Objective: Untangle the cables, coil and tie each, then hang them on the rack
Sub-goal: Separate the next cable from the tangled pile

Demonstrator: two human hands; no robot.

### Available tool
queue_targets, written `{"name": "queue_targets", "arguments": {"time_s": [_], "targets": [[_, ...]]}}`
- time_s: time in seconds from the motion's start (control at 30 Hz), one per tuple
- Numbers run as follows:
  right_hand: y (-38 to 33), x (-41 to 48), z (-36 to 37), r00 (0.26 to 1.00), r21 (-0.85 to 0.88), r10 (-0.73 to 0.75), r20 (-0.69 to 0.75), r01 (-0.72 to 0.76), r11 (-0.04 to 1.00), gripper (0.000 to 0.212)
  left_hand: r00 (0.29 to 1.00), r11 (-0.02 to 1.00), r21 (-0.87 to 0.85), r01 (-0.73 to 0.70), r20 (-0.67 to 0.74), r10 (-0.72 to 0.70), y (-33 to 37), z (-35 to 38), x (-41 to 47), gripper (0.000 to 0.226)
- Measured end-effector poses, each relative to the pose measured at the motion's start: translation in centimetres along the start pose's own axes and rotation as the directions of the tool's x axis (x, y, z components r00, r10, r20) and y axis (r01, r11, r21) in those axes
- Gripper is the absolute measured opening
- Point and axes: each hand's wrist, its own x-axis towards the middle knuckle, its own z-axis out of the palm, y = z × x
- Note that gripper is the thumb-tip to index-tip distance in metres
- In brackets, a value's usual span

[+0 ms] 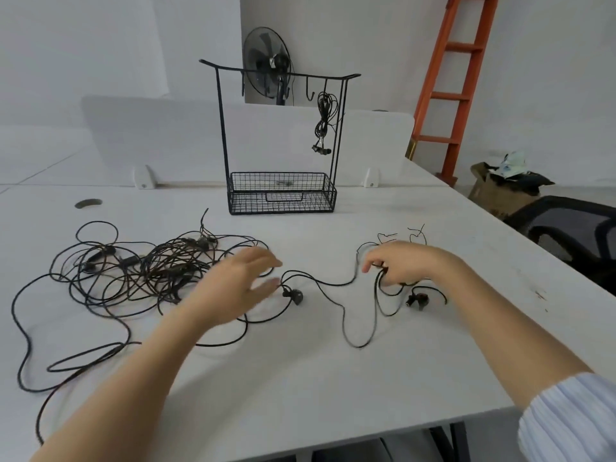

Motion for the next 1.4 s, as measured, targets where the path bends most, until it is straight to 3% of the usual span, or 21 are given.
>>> {"name": "queue_targets", "arguments": {"time_s": [0.07, 0.13, 0.17, 0.23, 0.33, 0.47, 0.57, 0.63, 0.7, 0.8, 0.9, 0.97, 1.03, 1.13, 1.17, 1.3, 1.4], "targets": [[-1.5, 0.2, 0.1, 0.994, -0.099, -0.031, 0.103, 0.041, 0.994, 0.047, 0.935, 0.963, 0.201, 0.180, 0.269, -0.231, 0.5, 1.4, 0.1, 0.074], [-2.8, 0.6, 0.1, 0.982, -0.059, -0.062, 0.176, 0.073, 0.996, 0.048, 0.907, 0.929, 0.331, 0.164, 0.321, -0.274, 0.8, 2.5, 0.4, 0.063], [-3.4, 1.0, 0.2, 0.985, -0.001, -0.075, 0.157, 0.076, 0.997, 0.044, 0.919, 0.927, 0.340, 0.158, 0.293, -0.264, 0.9, 2.6, 0.5, 0.057], [-4.9, 2.0, 0.5, 0.999, 0.105, -0.034, -0.036, 0.037, 0.994, 0.035, 0.935, 0.933, 0.326, 0.153, 0.259, -0.244, 0.7, 2.7, 0.6, 0.046], [-6.5, 4.5, 1.8, 0.946, 0.082, 0.023, -0.322, 0.003, 0.997, 0.042, 0.950, 0.957, 0.253, 0.143, 0.235, -0.204, 0.4, 3.1, 0.5, 0.036], [-7.4, 7.1, 3.7, 0.978, 0.110, -0.086, -0.191, 0.108, 0.988, 0.047, 0.980, 0.995, 0.079, 0.066, 0.181, -0.079, -0.5, 3.1, 0.0, 0.039], [-7.2, 8.2, 4.3, 0.957, 0.116, -0.080, -0.281, 0.116, 0.986, 0.028, 0.999, 1.000, 0.000, -0.015, 0.050, 0.015, -0.7, 3.0, -0.1, 0.028], [-6.9, 8.3, 3.8, 0.916, 0.207, -0.057, -0.396, 0.150, 0.967, 0.031, 0.998, 0.996, -0.082, 0.035, -0.050, -0.039, -0.6, 2.7, 0.1, 0.026], [-6.2, 7.7, 2.9, 0.889, 0.391, -0.030, -0.458, 0.232, 0.891, 0.035, 0.962, 0.968, -0.178, 0.178, -0.176, -0.209, -0.6, 2.3, 0.4, 0.022], [-5.2, 6.4, 1.8, 0.930, 0.521, -0.097, -0.353, 0.282, 0.805, 0.036, 0.877, 0.867, -0.320, 0.383, -0.168, -0.450, -0.7, 1.9, 0.7, 0.012], [-4.5, 5.8, 1.4, 0.926, 0.571, -0.112, -0.361, 0.314, 0.758, 0.039, 0.845, 0.836, -0.331, 0.437, -0.168, -0.508, -0.6, 1.8, 0.7, 0.013], [-4.7, 5.4, 1.0, 0.868, 0.704, 0.028, -0.495, 0.383, 0.598, 0.030, 0.843, 0.856, -0.307, 0.416, -0.222, -0.489, -0.5, 1.7, 0.6, 0.017], [-5.2, 5.1, 0.8, 0.820, 0.811, 0.154, -0.551, 0.483, 0.332, 0.023, 0.861, 0.890, -0.271, 0.367, -0.262, -0.435, 0.0, 1.6, 0.6, 0.020], [-6.4, 5.3, 1.5, 0.848, 0.853, 0.166, -0.503, 0.518, -0.063, 0.025, 0.871, 0.892, -0.332, 0.306, -0.280, -0.403, 0.7, 1.6, 0.6, 0.019], [-6.8, 5.3, 1.9, 0.867, 0.863, 0.144, -0.477, 0.493, -0.109, 0.025, 0.862, 0.859, -0.417, 0.298, -0.270, -0.430, 0.9, 1.6, 0.6, 0.022], [-7.8, 5.1, 3.8, 0.910, 0.907, 0.047, -0.411, 0.414, -0.078, 0.024, 0.788, 0.603, -0.729, 0.323, -0.146, -0.598, 0.3, 1.5, 0.9, 0.029], [-8.0, 5.0, 4.2, 0.925, 0.902, 0.084, -0.371, 0.380, -0.204, 0.025, 0.809, 0.580, -0.754, 0.308, -0.114, -0.577, 0.5, 1.6, 0.9, 0.029]]}}
